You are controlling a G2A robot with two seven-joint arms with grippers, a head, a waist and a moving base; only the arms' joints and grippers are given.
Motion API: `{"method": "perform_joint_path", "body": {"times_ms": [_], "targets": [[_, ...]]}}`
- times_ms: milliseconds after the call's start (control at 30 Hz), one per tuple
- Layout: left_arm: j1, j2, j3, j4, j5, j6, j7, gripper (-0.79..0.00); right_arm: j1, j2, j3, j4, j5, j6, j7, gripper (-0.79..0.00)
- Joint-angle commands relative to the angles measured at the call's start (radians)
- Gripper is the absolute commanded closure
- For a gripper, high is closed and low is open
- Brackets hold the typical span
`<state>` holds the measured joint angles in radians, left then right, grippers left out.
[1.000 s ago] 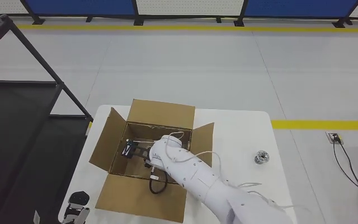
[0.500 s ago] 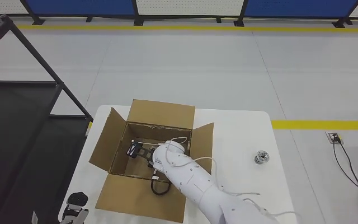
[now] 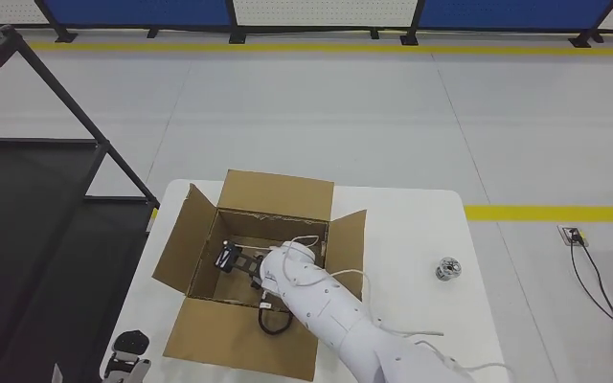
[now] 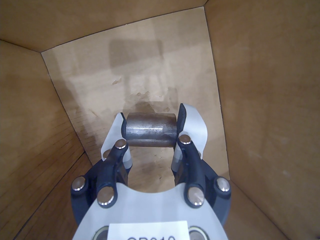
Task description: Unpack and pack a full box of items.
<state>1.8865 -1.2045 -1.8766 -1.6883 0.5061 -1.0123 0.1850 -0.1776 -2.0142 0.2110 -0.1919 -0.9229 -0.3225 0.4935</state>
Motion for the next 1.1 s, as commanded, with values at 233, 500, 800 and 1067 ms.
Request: {"method": "perform_joint_path", "body": {"times_ms": [233,500,800,1067], "targets": [[0.002,0.001,0.009,-0.011,0.02,0.0,-0.004,-0.785,-0.003,0.0,0.006,-0.006,-0.01,0.004,-0.016,-0.508],[0.001,0.001,0.013,-0.014,0.029,0.0,0.001,-0.785,0.0,0.003,0.016,-0.009,-0.01,0.008,-0.06,-0.69],[-0.003,0.0,0.016,-0.014,0.039,0.0,0.006,-0.785,0.03,0.01,0.039,-0.042,-0.018,-0.028,-0.157,-0.779],[-0.012,-0.003,0.03,-0.018,0.052,0.001,-0.007,-0.785,0.028,0.046,0.066,-0.061,-0.035,-0.103,-0.309,-0.785]]}}
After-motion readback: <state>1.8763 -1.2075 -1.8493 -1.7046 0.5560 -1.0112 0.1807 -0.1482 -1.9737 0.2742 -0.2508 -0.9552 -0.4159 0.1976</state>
